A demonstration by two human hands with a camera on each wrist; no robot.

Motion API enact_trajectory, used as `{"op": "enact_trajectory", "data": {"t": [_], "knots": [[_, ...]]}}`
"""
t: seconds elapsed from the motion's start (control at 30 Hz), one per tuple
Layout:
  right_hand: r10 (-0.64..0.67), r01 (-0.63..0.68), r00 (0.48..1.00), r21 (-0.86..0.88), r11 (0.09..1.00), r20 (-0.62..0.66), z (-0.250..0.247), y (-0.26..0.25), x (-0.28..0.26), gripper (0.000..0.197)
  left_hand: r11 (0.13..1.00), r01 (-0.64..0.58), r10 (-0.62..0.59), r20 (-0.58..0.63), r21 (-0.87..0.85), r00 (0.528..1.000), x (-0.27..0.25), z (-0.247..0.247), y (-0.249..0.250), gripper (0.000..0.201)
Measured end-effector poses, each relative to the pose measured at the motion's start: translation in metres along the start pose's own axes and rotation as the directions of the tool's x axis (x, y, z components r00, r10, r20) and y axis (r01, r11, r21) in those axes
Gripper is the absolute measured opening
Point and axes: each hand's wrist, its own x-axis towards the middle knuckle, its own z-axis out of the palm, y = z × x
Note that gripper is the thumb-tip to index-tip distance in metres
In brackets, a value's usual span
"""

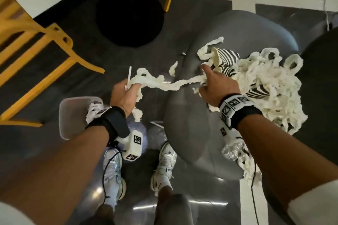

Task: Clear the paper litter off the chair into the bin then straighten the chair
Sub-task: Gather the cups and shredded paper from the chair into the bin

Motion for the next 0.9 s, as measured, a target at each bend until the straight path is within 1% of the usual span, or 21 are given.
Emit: {"op": "enact_trajectory", "data": {"t": [0.03,0.1,0.17,0.2,0.27,0.3,0.37,0.43,0.5,0.53,0.57,0.6,0.67,0.7,0.77,0.8,0.83,0.87,0.9], "knots": [[-0.003,0.004,0.999,-0.018,1.0,0.054,0.0,-0.005,0.012,0.058,0.999,0.023,-0.023,-0.009,-0.028,1.0,0.0,-0.001,-0.001,0.018],[0.064,-0.05,0.981,-0.079,0.996,0.183,0.005,-0.001,0.031,0.058,0.993,0.084,-0.085,-0.003,-0.084,0.996,0.001,-0.005,-0.011,0.018],[0.125,-0.088,0.962,-0.159,0.983,0.242,0.015,0.018,0.041,0.057,0.991,0.105,-0.103,0.029,-0.085,0.994,0.0,-0.013,-0.022,0.019],[0.164,-0.114,0.954,-0.199,0.973,0.253,0.017,0.029,0.042,0.056,0.993,0.096,-0.094,0.036,-0.061,0.995,0.0,-0.017,-0.028,0.02],[0.253,-0.181,0.926,-0.26,0.948,0.279,0.025,0.054,0.037,0.054,0.989,0.128,-0.129,-0.008,-0.068,0.992,0.001,-0.024,-0.038,0.027],[0.29,-0.214,0.912,-0.267,0.939,0.289,0.029,0.067,0.033,0.054,0.979,0.169,-0.174,-0.04,-0.112,0.984,0.001,-0.028,-0.041,0.033],[0.361,-0.287,0.887,-0.27,0.919,0.287,0.035,0.09,0.023,0.054,0.919,0.27,-0.302,-0.072,-0.289,0.951,0.009,-0.038,-0.05,0.046],[0.422,-0.352,0.864,-0.269,0.897,0.275,0.039,0.108,0.014,0.056,0.843,0.339,-0.397,-0.059,-0.418,0.916,0.019,-0.051,-0.06,0.047],[0.467,-0.384,0.837,-0.302,0.873,0.286,0.041,0.114,0.01,0.059,0.804,0.38,-0.447,-0.043,-0.457,0.894,0.029,-0.066,-0.071,0.054],[0.473,-0.38,0.829,-0.32,0.868,0.297,0.04,0.112,0.01,0.058,0.798,0.389,-0.472,-0.076,-0.461,0.878,0.034,-0.075,-0.077,0.057],[0.467,-0.37,0.83,-0.324,0.871,0.305,0.04,0.107,0.01,0.055,0.784,0.404,-0.499,-0.091,-0.471,0.862,0.037,-0.083,-0.08,0.059],[0.457,-0.361,0.837,-0.323,0.875,0.303,0.038,0.099,0.01,0.053,0.773,0.409,-0.505,-0.08,-0.485,0.859,0.039,-0.091,-0.083,0.061],[0.422,-0.337,0.865,-0.31,0.889,0.272,0.032,0.074,0.01,0.053,0.752,0.403,-0.479,-0.012,-0.521,0.878,0.039,-0.102,-0.082,0.064],[0.388,-0.307,0.887,-0.306,0.901,0.251,0.029,0.059,0.011,0.055,0.754,0.409,-0.471,0.011,-0.514,0.882,0.036,-0.105,-0.078,0.065],[0.278,-0.223,0.943,-0.272,0.936,0.183,0.024,0.021,0.016,0.058,0.782,0.405,-0.459,0.003,-0.475,0.889,0.034,-0.111,-0.079,0.065],[0.202,-0.164,0.968,-0.234,0.958,0.15,0.022,-0.002,0.019,0.057,0.806,0.381,-0.438,-0.024,-0.452,0.899,0.034,-0.114,-0.08,0.064],[0.112,-0.083,0.984,-0.191,0.978,0.142,0.025,-0.021,0.025,0.059,0.827,0.368,-0.427,-0.048,-0.426,0.903,0.036,-0.116,-0.084,0.063],[0.044,-0.017,0.985,-0.16,0.987,0.165,0.028,-0.039,0.031,0.063,0.834,0.377,-0.438,-0.066,-0.403,0.897,0.038,-0.118,-0.087,0.064],[0.01,0.018,0.98,-0.139,0.99,0.2,0.032,-0.053,0.038,0.066,0.834,0.39,-0.448,-0.066,-0.389,0.892,0.04,-0.121,-0.092,0.064]]}}
